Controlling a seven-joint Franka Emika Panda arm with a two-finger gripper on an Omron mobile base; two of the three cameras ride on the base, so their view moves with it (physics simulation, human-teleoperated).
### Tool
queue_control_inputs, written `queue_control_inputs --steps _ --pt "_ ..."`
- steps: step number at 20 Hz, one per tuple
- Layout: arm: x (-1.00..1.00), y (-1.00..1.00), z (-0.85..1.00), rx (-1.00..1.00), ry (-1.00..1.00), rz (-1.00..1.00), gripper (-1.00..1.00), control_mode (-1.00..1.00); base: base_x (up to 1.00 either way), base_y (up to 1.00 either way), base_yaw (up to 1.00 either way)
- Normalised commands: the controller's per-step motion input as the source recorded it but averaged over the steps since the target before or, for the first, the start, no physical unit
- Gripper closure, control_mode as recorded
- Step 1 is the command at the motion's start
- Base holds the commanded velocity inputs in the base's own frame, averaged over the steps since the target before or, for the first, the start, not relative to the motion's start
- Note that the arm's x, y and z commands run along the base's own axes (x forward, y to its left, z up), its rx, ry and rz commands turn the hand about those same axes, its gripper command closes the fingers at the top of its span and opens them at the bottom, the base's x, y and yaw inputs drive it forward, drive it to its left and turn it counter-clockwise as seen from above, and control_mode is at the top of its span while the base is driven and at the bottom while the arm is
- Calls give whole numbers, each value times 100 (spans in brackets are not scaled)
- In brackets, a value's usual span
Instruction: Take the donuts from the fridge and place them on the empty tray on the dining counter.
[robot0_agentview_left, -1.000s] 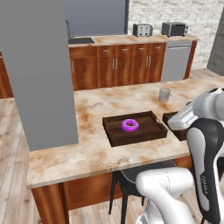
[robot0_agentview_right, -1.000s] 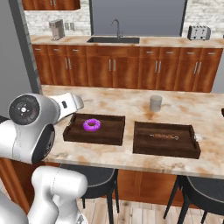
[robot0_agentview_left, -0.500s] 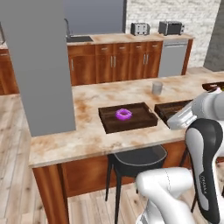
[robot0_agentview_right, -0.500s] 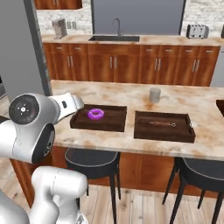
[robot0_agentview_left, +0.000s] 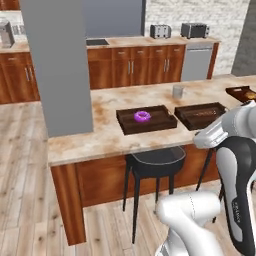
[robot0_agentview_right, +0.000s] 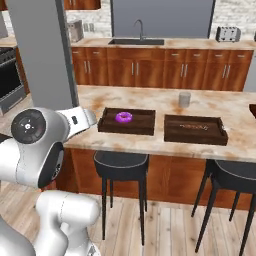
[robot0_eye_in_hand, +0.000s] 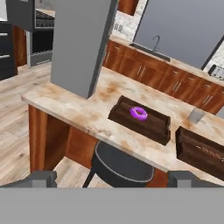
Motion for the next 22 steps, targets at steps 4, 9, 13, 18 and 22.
queue_control_inputs --steps 4,9,13,18,22 --pt "0 0 0 0 0 0 -100 100 -4 99 8" --pt "0 0 0 0 0 0 -100 100 0 100 11" --pt "0 0 0 0 0 0 -100 100 0 100 27" --pt "0 0 0 0 0 0 -100 100 0 100 30" --pt "0 0 0 0 0 0 -100 100 0 99 26"
